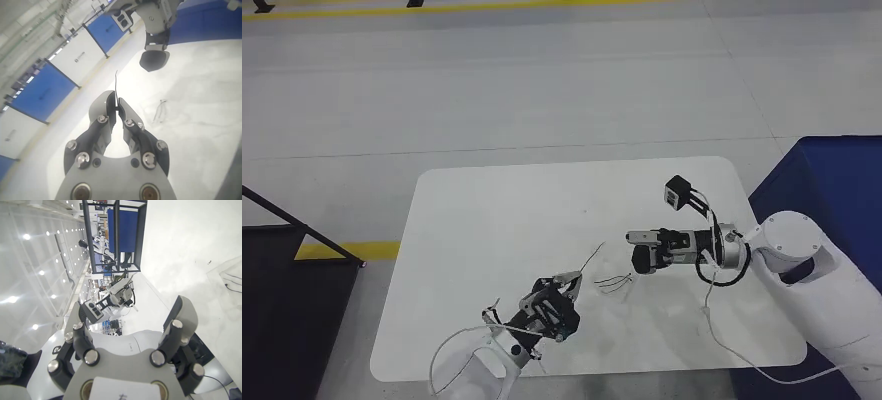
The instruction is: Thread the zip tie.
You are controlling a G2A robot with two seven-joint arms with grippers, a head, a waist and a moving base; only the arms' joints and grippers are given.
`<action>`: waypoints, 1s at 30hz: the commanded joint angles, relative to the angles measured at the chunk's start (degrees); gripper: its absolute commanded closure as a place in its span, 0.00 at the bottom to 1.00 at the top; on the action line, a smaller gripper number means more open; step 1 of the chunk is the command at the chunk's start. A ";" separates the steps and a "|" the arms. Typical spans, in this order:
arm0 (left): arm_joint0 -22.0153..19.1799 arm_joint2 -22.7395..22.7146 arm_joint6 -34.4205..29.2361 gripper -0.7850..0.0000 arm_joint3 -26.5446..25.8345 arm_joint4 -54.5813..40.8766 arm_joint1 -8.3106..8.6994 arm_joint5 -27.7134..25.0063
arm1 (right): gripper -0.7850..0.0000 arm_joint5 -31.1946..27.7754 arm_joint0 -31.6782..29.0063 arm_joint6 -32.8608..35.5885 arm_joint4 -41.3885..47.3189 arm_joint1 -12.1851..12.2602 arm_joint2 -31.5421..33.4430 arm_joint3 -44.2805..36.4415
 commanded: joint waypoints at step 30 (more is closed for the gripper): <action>-8.99 -3.31 -42.42 1.00 8.37 -118.42 1.83 1.92 | 0.54 -7.72 -2.14 16.54 5.79 0.00 3.62 -0.81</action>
